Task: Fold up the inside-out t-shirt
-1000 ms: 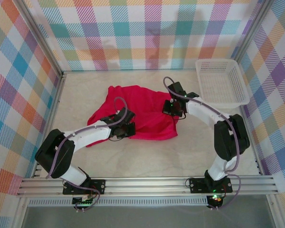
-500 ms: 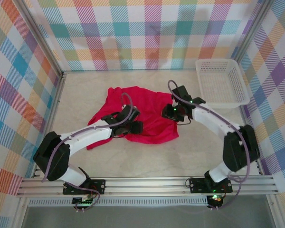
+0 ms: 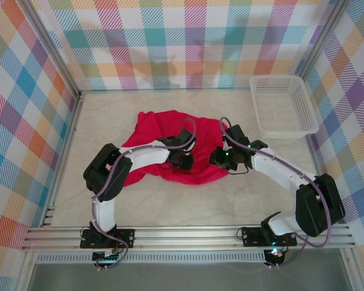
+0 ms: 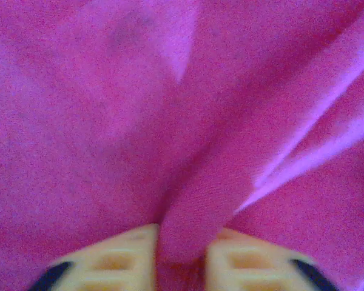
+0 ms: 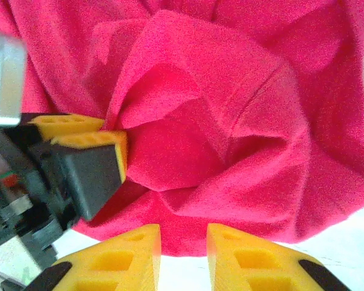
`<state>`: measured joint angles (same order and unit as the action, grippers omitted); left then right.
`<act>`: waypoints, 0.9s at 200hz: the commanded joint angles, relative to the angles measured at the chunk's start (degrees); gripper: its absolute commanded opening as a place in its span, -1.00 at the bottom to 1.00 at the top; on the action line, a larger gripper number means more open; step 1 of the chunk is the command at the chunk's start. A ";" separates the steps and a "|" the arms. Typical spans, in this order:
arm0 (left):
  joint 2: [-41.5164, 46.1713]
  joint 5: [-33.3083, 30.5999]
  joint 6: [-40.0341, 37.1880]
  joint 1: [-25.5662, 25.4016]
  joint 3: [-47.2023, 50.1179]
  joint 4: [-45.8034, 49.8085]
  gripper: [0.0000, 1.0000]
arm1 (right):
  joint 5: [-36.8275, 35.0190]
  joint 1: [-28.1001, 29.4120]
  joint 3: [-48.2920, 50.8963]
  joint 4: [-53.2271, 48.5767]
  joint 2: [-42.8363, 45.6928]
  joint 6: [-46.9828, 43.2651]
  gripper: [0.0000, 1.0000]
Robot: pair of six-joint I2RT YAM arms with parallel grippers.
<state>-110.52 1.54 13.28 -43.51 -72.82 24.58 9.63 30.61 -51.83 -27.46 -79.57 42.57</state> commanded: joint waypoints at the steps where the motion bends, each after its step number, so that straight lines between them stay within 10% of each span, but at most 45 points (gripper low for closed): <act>1: 0.32 -0.92 -0.38 -0.08 -4.21 4.97 -1.00 | 1.93 1.67 0.88 4.82 -1.82 2.88 -0.49; 48: 6.43 1.88 5.59 0.84 -8.85 10.56 -1.00 | 2.76 2.26 -2.43 11.43 -14.07 3.89 -0.59; 83: 9.79 15.34 13.27 5.30 -6.70 7.02 -1.00 | -2.74 2.17 -3.52 8.57 -20.30 3.57 -0.64; 180: 8.36 33.97 25.74 14.49 0.86 -7.03 -1.00 | -2.27 3.61 3.10 13.28 -8.32 1.12 -0.53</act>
<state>-100.77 31.53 35.42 -30.68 -71.64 20.84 7.49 33.21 -50.61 -16.78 -93.47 45.39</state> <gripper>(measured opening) 0.059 0.214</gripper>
